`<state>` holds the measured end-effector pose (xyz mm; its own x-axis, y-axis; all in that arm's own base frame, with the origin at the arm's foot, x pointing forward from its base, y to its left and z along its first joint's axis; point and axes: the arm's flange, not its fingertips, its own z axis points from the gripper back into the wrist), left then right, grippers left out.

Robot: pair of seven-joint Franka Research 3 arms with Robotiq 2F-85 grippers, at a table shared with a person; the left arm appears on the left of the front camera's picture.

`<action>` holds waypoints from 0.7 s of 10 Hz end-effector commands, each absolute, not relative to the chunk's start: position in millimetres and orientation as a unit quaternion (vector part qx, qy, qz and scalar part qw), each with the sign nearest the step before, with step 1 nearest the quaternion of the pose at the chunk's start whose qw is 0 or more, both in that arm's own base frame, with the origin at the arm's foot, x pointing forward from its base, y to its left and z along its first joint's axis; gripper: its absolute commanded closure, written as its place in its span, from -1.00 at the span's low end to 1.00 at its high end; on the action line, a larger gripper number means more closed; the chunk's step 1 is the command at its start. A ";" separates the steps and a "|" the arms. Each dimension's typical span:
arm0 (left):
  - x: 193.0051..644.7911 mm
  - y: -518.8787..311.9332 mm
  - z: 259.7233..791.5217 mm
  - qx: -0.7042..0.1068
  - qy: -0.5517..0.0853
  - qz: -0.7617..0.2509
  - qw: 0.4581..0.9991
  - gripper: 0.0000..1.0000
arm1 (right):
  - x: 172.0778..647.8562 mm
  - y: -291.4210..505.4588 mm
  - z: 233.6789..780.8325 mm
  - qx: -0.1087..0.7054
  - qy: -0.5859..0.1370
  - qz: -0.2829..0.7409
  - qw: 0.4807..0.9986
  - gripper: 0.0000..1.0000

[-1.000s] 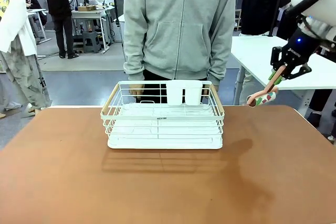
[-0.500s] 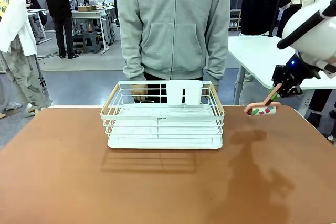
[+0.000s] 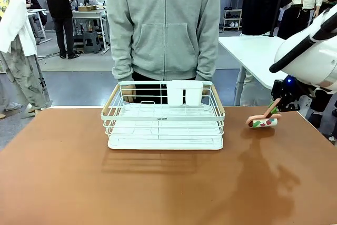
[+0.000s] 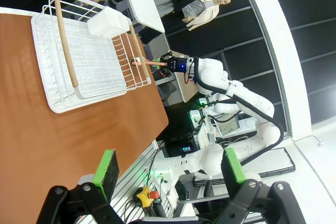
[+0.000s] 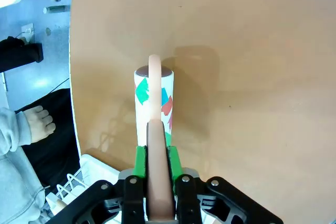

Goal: Clean the table.
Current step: Place the Lint Roller down when the Dish drying rack is positioned in the middle of the table.

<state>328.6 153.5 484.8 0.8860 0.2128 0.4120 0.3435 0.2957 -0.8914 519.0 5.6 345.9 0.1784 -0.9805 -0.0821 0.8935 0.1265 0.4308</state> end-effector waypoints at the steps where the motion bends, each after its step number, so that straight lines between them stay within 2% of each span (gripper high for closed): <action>1: 326.7 154.3 486.5 -0.600 -0.243 -0.048 0.761 -1.00 | 510.4 22.7 346.0 0.176 -0.135 -0.665 0.713 0.58; 4: 326.7 154.3 486.5 -0.600 -0.243 -0.048 0.761 -1.00 | 502.3 27.5 339.9 0.173 -0.134 -0.675 0.705 0.58; 5: 326.7 154.3 486.5 -0.600 -0.243 -0.048 0.761 -1.00 | 498.5 27.7 340.6 0.175 -0.134 -0.678 0.702 0.44; 6: 326.7 154.3 486.5 -0.600 -0.243 -0.048 0.761 -1.00 | 493.3 28.8 342.6 0.175 -0.131 -0.676 0.704 -0.15; 7: 326.7 154.3 486.5 -0.600 -0.243 -0.048 0.761 -1.00 | 486.2 29.8 346.0 0.175 -0.131 -0.671 0.709 -0.29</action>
